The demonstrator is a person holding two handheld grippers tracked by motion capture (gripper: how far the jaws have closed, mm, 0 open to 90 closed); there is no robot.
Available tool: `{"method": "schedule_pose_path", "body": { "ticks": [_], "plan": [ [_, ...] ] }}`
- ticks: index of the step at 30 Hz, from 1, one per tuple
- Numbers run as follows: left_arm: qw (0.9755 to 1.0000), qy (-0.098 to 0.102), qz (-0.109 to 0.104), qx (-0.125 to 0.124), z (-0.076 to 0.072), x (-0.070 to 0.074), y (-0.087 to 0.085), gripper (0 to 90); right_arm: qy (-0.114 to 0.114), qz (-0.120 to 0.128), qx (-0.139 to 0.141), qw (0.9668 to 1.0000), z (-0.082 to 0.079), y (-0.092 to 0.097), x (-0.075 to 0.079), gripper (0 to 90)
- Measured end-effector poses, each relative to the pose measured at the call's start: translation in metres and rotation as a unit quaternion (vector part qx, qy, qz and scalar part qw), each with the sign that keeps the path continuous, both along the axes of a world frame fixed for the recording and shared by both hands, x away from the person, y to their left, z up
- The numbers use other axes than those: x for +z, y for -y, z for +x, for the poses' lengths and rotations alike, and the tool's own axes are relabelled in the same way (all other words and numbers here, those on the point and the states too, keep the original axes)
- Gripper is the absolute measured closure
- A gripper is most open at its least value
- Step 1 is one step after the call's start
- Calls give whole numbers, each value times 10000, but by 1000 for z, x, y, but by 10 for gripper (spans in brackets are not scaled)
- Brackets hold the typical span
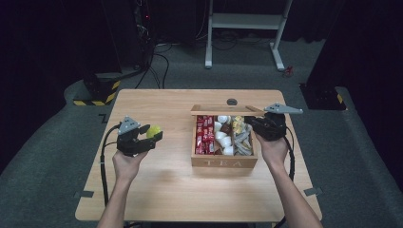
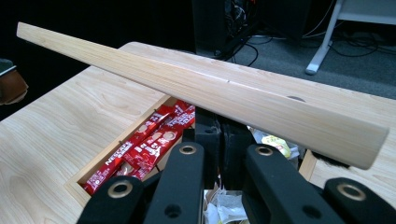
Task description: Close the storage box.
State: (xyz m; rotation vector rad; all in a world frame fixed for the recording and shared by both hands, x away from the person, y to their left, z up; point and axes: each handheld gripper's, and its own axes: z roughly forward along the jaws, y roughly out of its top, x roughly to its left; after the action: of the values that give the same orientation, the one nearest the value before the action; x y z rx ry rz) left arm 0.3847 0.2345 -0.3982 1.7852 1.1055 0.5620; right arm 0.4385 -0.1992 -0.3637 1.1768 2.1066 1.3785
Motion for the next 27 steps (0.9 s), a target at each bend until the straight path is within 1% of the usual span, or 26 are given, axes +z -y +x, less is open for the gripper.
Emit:
{"method": "schedule_pose_path", "body": {
  "ticks": [7, 13, 14, 19, 22, 24, 27],
  "plan": [
    [9999, -39, 67, 92, -2, -5, -5, 391, 9, -15, 19, 10000, -1, 0, -1, 877],
    [9997, -55, 141, 191, -5, -11, -7, 391, 3, 27, 12, 10000, -3, 1, -2, 877],
    [9997, -50, 169, 196, -5, -12, -8, 391, 18, 37, 20, 10000, -3, 2, -2, 877],
    [9993, -142, 174, 284, -5, -22, -10, 390, 13, 44, 40, 10000, -5, 3, -4, 877],
    [9991, -154, 236, 311, -6, -26, -10, 390, 11, 41, 28, 10000, -6, 3, -4, 876],
    [9991, -176, 227, 311, -6, -28, -10, 390, 4, 50, 25, 10000, -7, 3, -4, 877],
    [9989, -195, 277, 319, -6, -32, -8, 390, 26, 22, 52, 10000, -7, 3, -5, 877]
  ]
}}
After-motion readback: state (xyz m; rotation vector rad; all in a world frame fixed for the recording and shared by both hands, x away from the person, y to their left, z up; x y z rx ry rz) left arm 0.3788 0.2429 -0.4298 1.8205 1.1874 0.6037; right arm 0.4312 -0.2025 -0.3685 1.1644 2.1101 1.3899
